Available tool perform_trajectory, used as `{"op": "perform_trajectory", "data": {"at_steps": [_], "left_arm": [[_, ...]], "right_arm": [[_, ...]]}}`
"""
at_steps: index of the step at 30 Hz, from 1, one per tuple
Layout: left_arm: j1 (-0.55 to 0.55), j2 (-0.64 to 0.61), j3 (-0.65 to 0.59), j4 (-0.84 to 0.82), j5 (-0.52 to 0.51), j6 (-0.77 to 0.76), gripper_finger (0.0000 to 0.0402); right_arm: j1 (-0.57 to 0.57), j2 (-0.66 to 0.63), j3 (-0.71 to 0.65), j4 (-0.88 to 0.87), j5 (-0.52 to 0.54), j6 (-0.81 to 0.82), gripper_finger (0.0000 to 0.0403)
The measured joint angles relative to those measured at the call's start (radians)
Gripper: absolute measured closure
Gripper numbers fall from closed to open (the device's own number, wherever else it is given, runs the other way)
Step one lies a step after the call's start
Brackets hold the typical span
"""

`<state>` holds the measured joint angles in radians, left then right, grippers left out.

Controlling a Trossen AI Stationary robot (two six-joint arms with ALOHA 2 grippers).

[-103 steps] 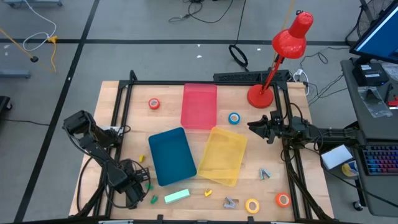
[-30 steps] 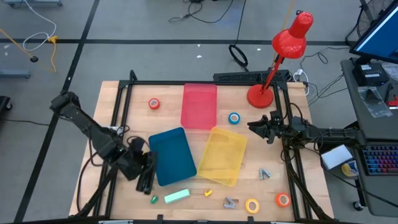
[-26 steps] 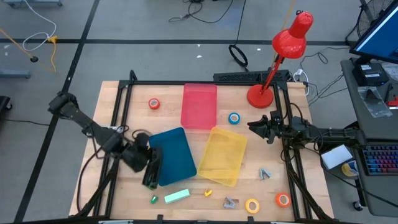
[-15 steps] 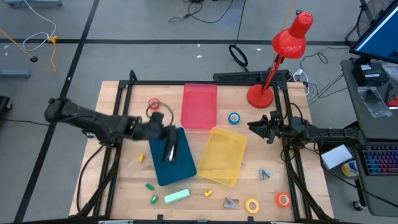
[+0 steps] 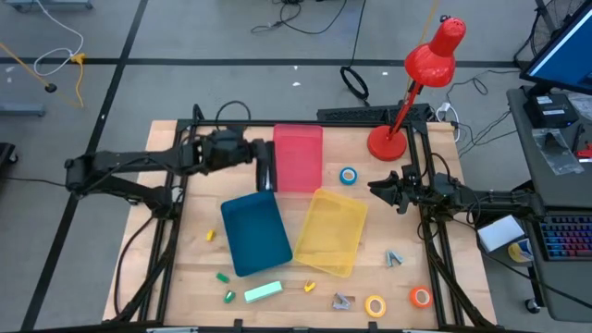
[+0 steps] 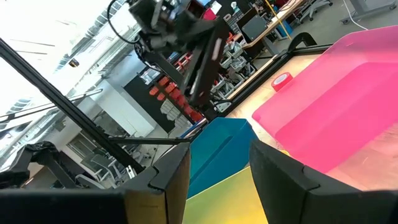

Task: Pick and place Stapler, Stapler remover, tape
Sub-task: Put the big black stapler into the red bin

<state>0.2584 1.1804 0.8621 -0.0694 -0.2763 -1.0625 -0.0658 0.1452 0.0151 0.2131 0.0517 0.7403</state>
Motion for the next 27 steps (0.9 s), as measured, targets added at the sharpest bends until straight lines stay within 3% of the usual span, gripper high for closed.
{"op": "perform_trajectory", "data": {"at_steps": [7, 11, 20, 27], "left_arm": [[0.077, 0.124, 0.138, -0.019, 0.039, 0.099, 0.0242], [0.100, 0.252, 0.299, -0.157, 0.042, 0.118, 0.0242], [0.164, 0.589, 0.658, -0.464, 0.015, 0.080, 0.0242], [0.209, 0.781, 0.764, -0.507, 0.058, 0.004, 0.0242]], "right_arm": [[0.000, 0.000, 0.000, 0.000, 0.000, 0.000, 0.0245], [0.000, 0.000, 0.000, 0.000, 0.000, 0.000, 0.0245], [0.000, 0.000, 0.000, 0.000, 0.000, 0.000, 0.0245], [0.000, 0.000, 0.000, 0.000, 0.000, 0.000, 0.0245]]}}
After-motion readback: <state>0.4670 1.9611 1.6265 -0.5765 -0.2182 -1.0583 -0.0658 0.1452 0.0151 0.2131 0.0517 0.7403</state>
